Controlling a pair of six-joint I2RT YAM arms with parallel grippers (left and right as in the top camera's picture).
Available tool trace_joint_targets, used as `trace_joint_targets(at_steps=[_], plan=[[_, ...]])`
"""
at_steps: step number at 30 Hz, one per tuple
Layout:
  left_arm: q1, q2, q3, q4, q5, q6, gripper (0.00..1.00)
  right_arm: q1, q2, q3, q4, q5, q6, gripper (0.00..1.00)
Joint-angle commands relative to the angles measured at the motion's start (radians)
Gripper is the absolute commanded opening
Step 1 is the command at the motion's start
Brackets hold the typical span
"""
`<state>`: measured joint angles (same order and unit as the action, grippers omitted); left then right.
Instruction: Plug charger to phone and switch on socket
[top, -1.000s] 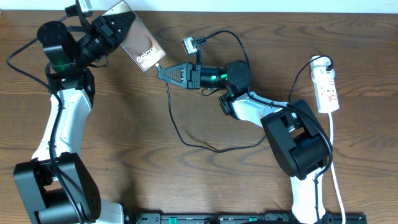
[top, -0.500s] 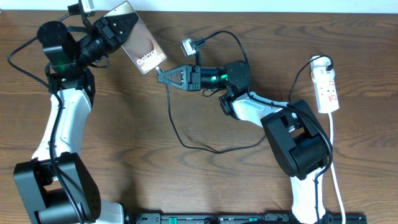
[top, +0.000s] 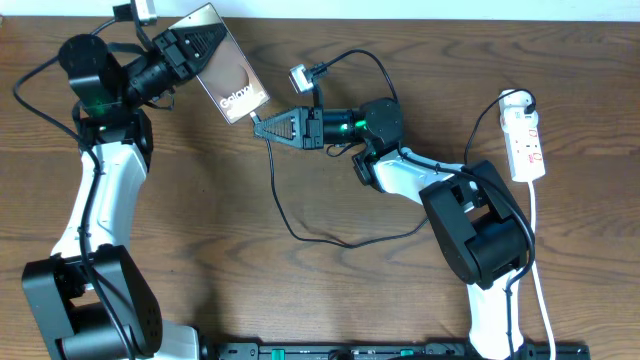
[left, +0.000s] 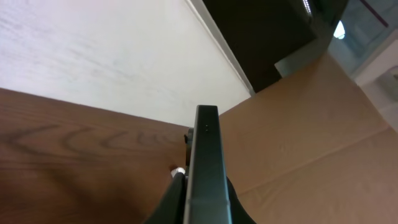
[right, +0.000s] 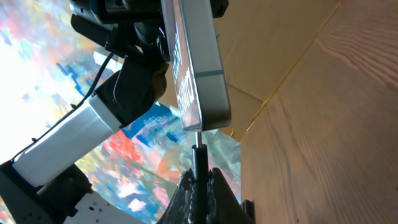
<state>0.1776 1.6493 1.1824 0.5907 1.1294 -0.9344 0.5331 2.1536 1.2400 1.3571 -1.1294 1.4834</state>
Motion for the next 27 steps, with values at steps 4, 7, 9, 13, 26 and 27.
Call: trace_joint_targets(at_steps=[4, 7, 9, 13, 26, 27], plan=[[-0.055, -0.002, 0.013, 0.017, 0.117, -0.021, 0.07, -0.021, -0.001, 0.017, 0.055, 0.087, -0.007, 0.01], [-0.055, -0.002, 0.013, 0.017, 0.117, -0.021, 0.07, -0.024, -0.001, 0.017, 0.055, 0.082, -0.007, 0.01], [-0.055, -0.002, 0.013, 0.017, 0.117, -0.021, 0.07, -0.025, -0.001, 0.017, 0.058, 0.075, -0.008, 0.01], [-0.055, -0.002, 0.013, 0.017, 0.116, -0.021, 0.07, -0.025, -0.001, 0.017, 0.058, 0.065, -0.022, 0.01], [-0.052, -0.002, 0.013, 0.021, 0.162, -0.02, 0.07, -0.07, -0.001, 0.017, 0.057, -0.105, -0.095, 0.01], [-0.052, -0.002, 0.013, 0.021, 0.164, -0.02, 0.07, -0.071, -0.001, 0.017, 0.057, -0.117, -0.11, 0.01]])
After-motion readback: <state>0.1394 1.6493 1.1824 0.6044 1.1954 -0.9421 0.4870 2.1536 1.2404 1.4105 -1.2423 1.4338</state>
